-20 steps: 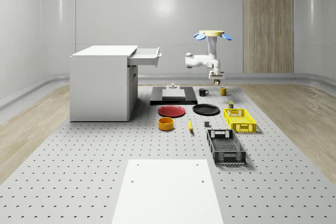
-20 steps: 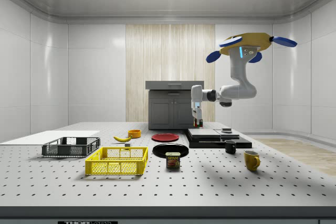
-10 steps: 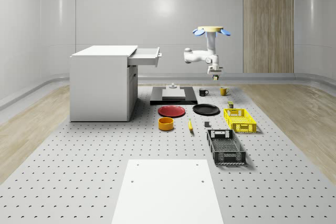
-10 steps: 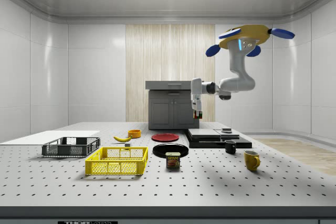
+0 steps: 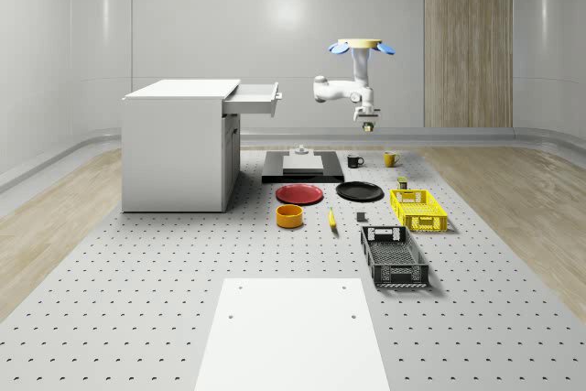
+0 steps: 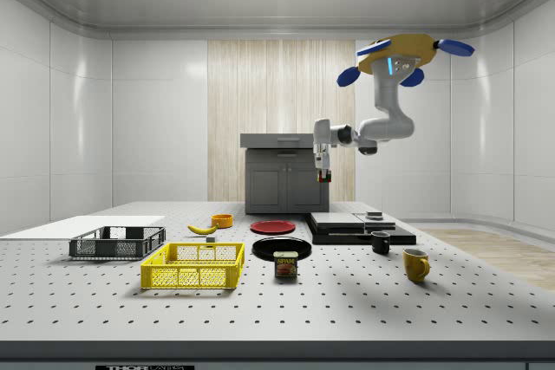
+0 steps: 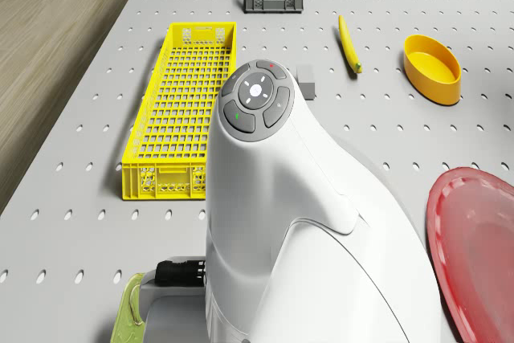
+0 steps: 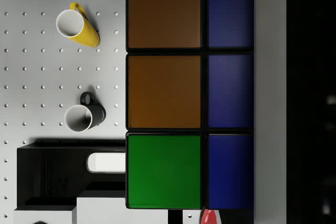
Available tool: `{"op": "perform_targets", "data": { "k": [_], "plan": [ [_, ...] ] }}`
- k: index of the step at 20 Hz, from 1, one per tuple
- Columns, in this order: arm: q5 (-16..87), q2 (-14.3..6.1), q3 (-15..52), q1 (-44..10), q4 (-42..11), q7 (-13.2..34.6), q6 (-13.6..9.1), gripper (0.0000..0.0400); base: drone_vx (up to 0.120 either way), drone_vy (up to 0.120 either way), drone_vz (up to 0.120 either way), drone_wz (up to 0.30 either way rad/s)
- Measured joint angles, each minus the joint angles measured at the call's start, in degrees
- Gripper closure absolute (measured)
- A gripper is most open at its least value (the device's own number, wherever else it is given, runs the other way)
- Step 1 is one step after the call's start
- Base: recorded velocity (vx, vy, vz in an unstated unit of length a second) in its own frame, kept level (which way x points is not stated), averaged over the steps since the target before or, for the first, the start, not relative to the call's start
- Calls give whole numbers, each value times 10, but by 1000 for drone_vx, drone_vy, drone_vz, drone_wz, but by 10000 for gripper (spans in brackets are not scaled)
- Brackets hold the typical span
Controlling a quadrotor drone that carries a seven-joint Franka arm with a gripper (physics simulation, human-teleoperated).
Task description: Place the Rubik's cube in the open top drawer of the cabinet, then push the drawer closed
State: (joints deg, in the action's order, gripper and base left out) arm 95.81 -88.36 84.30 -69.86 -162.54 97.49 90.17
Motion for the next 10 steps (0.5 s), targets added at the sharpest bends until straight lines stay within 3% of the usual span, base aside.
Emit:
{"op": "perform_targets", "data": {
  "k": [10],
  "plan": [
    [-4,-9,1,-1,0,1,9,75,0,-120,120,0]
  ]
}}
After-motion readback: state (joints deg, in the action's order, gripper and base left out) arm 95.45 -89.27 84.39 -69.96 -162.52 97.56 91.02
